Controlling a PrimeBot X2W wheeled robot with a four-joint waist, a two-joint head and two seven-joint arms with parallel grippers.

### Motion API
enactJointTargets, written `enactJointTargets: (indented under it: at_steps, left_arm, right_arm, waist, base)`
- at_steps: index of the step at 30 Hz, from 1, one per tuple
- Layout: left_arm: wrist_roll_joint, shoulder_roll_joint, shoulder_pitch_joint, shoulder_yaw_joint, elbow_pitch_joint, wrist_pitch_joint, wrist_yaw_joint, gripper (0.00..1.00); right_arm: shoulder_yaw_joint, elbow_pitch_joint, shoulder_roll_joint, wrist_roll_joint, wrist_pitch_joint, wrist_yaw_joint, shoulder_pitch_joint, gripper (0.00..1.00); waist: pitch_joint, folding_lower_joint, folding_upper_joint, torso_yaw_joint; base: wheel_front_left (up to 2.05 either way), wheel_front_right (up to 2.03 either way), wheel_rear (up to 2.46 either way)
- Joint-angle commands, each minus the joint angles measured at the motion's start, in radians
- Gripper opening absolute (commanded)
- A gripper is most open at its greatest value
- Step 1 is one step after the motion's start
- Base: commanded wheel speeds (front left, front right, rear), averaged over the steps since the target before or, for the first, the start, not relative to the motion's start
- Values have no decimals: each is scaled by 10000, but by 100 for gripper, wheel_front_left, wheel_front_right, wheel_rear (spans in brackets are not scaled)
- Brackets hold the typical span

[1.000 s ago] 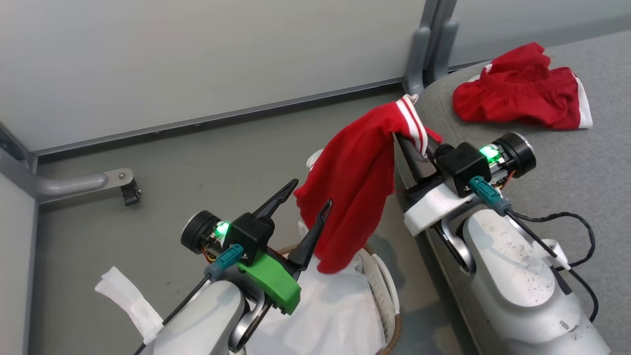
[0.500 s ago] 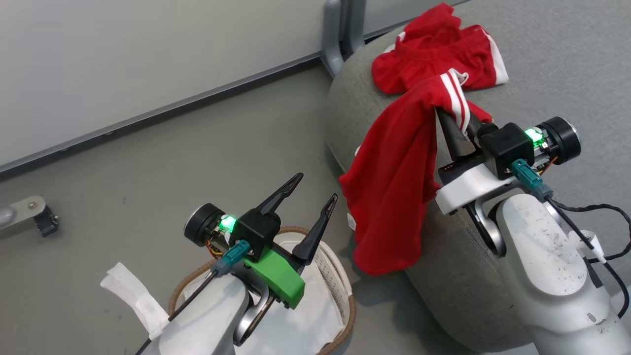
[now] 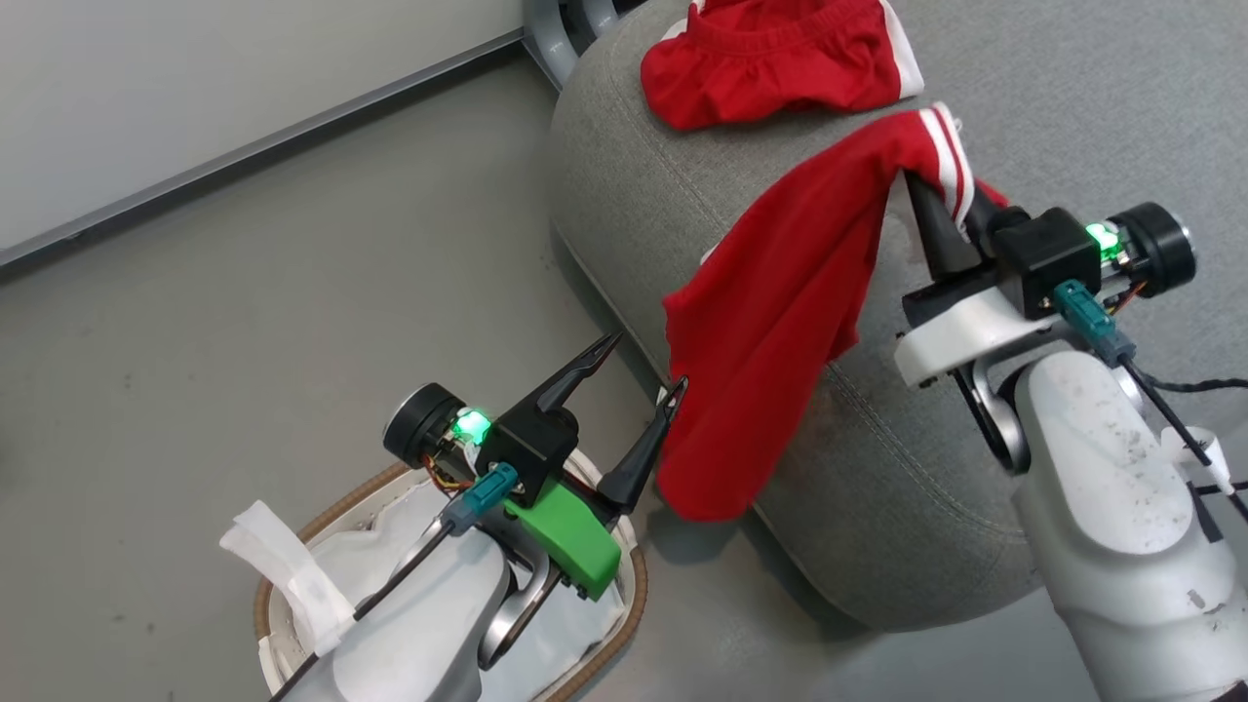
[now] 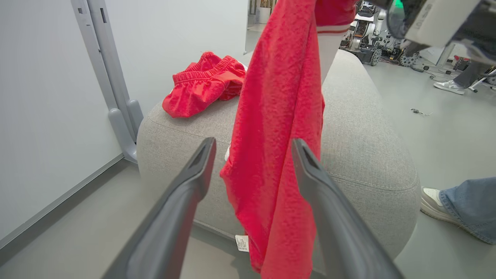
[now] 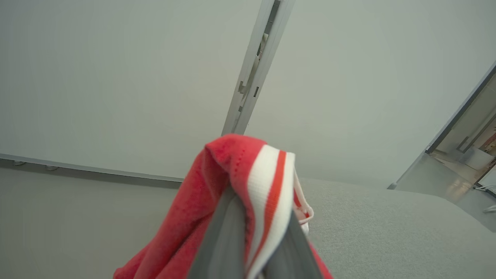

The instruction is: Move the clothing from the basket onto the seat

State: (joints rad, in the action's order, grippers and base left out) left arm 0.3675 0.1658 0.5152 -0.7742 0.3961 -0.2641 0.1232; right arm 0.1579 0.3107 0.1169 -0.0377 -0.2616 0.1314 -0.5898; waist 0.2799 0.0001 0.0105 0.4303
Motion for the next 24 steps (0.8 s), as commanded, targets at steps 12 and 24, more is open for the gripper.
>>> enactJointTargets:
  at_steps: [12,24]
  left_arm:
    - [-233,-379,279,-280,-419,-3,68,100]
    - [-500,-480,386,-274,-771,-3,81,100]
  right_arm:
    - [-557,404,2205,-289,-51,-16,-3509,0]
    - [-2114,632,4831,-64,803,-14,-5779,0]
  waist:
    - [675,-1,-105,-1674]
    - [1556,-1,-105,-3086]
  base:
    - [0,0,0]
    - [0,0,0]
